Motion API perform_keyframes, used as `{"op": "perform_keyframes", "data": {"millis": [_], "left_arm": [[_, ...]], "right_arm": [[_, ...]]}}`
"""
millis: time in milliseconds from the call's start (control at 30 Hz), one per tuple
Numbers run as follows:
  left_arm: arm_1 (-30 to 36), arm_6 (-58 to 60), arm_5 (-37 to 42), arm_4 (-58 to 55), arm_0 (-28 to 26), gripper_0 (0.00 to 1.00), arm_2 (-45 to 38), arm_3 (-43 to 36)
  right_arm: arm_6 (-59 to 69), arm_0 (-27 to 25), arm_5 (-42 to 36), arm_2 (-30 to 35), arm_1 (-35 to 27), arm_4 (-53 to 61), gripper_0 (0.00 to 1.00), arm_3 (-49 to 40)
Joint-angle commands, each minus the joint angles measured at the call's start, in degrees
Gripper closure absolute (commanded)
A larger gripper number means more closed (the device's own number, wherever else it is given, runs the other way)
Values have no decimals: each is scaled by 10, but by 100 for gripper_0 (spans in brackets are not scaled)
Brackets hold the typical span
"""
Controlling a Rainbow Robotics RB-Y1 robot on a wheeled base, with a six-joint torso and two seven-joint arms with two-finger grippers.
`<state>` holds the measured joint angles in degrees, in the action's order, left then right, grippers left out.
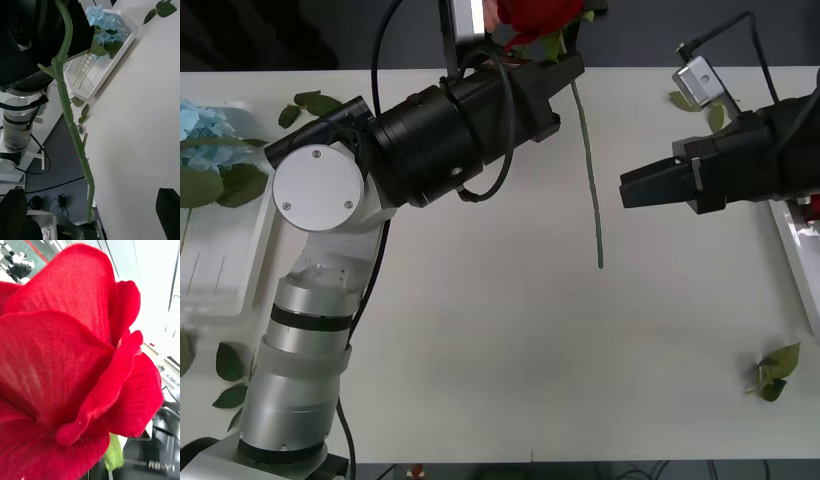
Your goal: Place the red flowers into the right box and the blue flowers into the left box. If a person shows an open palm, hand one flower to the person first, then continue sorting.
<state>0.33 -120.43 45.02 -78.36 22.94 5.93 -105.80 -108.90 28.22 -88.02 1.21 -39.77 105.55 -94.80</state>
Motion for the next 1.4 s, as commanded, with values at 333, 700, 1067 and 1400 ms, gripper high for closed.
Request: {"op": "perform_keyframes", "data": {"millis": [333, 700, 1067, 1400], "left_arm": [[-2, 10, -5, 1, 20, 100, 6, -10], [-2, 10, -5, 1, 20, 100, 6, -11], [-2, 11, -5, -1, 20, 100, 6, -11], [-2, 11, -5, -4, 18, 100, 6, -11]], "right_arm": [[21, 17, 73, -62, 17, -3, 0, -32], [35, 22, 73, -66, 32, -16, 94, -41], [40, 24, 73, -66, 35, -16, 100, -41], [38, 25, 73, -65, 34, -16, 100, -41]]}}
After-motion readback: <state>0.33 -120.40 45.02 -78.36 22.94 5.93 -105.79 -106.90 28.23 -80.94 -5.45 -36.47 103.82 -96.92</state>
